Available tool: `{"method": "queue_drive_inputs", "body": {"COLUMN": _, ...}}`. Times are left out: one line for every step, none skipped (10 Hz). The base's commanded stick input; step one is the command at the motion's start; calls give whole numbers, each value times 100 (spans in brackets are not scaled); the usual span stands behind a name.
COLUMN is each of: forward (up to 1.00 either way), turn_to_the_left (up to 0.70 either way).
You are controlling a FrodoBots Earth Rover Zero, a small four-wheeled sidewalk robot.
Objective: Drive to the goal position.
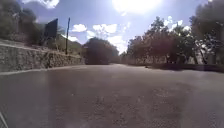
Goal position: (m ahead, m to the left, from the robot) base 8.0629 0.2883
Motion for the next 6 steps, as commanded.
{"method": "queue_drive_inputs", "body": {"forward": 0, "turn_to_the_left": 0}}
{"method": "queue_drive_inputs", "body": {"forward": 0, "turn_to_the_left": 0}}
{"method": "queue_drive_inputs", "body": {"forward": 0, "turn_to_the_left": 0}}
{"method": "queue_drive_inputs", "body": {"forward": 0, "turn_to_the_left": 0}}
{"method": "queue_drive_inputs", "body": {"forward": 6, "turn_to_the_left": 0}}
{"method": "queue_drive_inputs", "body": {"forward": 25, "turn_to_the_left": 0}}
